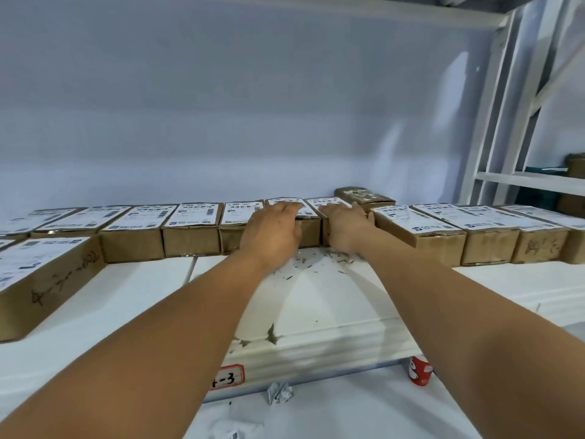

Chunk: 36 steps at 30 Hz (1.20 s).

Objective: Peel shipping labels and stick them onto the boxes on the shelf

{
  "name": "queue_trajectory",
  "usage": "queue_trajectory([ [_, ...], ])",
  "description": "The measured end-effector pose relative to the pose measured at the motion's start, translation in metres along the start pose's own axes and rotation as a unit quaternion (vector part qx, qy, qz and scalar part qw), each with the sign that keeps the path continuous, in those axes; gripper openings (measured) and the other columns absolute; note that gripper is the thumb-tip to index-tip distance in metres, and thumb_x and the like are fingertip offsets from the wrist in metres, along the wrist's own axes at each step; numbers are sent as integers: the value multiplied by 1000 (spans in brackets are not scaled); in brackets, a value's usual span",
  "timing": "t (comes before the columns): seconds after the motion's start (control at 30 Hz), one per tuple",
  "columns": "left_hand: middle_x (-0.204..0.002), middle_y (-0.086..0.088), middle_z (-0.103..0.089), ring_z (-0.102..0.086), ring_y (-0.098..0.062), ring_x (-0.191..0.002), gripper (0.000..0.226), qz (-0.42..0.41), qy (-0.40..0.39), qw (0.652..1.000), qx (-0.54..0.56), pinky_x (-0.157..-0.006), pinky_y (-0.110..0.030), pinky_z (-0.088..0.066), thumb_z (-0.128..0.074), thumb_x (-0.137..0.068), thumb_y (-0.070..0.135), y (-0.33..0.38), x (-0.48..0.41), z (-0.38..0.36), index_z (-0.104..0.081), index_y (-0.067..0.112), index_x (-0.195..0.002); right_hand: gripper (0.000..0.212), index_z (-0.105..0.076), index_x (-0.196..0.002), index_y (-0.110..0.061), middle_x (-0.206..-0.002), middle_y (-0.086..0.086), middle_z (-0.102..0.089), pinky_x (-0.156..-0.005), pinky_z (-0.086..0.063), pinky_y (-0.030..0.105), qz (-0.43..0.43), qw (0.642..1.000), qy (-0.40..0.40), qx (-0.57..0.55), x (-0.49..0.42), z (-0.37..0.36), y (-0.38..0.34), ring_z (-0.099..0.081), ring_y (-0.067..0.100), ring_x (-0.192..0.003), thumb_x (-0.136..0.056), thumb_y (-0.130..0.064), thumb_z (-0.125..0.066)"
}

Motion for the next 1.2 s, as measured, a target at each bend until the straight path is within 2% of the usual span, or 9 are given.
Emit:
queue_trajectory([
  [0.17, -146, -2, -40, -35, -24, -132, 53, -39, -18, 998, -47, -110, -36, -26, -45, -94, 25, -3, 1, -17, -32, 20, -145, 80, -24, -147, -28, -153, 0, -25, -117, -15, 46, 32, 996, 61, -58, -18, -14, 5, -12, 26, -144, -74, -15, -52],
  [0.4, -146, -4, -37, -33, -26, -133, 58, -38, -17, 998, -57, -111, -36, -23, -46, -90, 18, -1, 2, -20, -30, 17, -145, 75, -30, -145, -25, -151, 3, -29, -117, -16, 44, 34, 988, 110, -105, -5, -8, 9, -13, 27, -142, -76, -11, -55],
  [0.47, -148, -5, -35, -32, -25, -134, 59, -36, -8, 997, -62, -114, -36, -17, -47, -89, 18, 0, 3, -18, -29, 14, -145, 69, -35, -142, -21, -143, 10, -41, -116, -15, 43, 25, 982, 163, -88, 1, 2, 5, -24, 28, -138, -77, -7, -53],
  [0.57, -147, -5, -37, -32, -23, -135, 57, -22, 16, 999, -47, -116, -38, -14, -46, -90, 18, 2, 5, -11, -32, 14, -144, 53, -45, -132, -14, -123, 13, -55, -98, -36, 39, 22, 970, 243, -21, 5, 30, -2, -44, 32, -119, -80, -3, -49],
  [0.67, -146, -4, -39, -33, -22, -134, 53, -19, 17, 999, -39, -116, -38, -16, -45, -91, 19, 0, 6, -8, -34, 16, -143, 44, -46, -130, -11, -125, 14, -46, -84, -42, 39, -18, 981, 195, -5, -12, 49, 4, -41, 32, -119, -86, -6, -45],
  [0.77, -142, -3, -43, -34, -23, -132, 47, -2, 21, 1000, -22, -112, -32, -18, -44, -94, 21, -6, 6, -4, -39, 16, -140, 39, -45, -129, -9, -130, 16, -41, -88, -41, 39, -100, 984, 146, -22, -39, 58, 31, -38, 34, -122, -91, -18, -48],
  [0.93, -137, -3, -49, -38, -23, -128, 44, 33, 36, 999, 7, -108, -30, -22, -41, -96, 25, -17, 4, 0, -40, 18, -140, 45, -55, -118, -17, -125, 9, -55, -91, -41, 38, -177, 983, 21, 30, -73, 44, 65, -51, 32, -115, -86, -48, -47],
  [1.1, -134, -3, -51, -40, -24, -126, 45, 36, 28, 999, 23, -106, -32, -25, -42, -96, 28, -17, -2, -2, -38, 20, -141, 25, -54, -106, -15, -114, 7, -54, -91, -40, 34, -155, 985, -73, 38, -90, 31, 71, -51, 28, -99, -91, -34, -49],
  [1.2, -132, -4, -53, -43, -25, -124, 45, 43, 19, 999, 23, -104, -32, -28, -42, -96, 29, -19, -2, -3, -39, 20, -140, 35, -55, -114, -12, -117, 9, -55, -84, -40, 34, -175, 981, -79, 17, -91, 27, 81, -52, 28, -97, -87, -32, -58],
])
Point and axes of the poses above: each hand's wrist, its own x-axis away from the middle knuckle, its own z-axis out of the back of the hand, y = z × x, the point moved 7 cm from there along -x, towards the middle knuckle
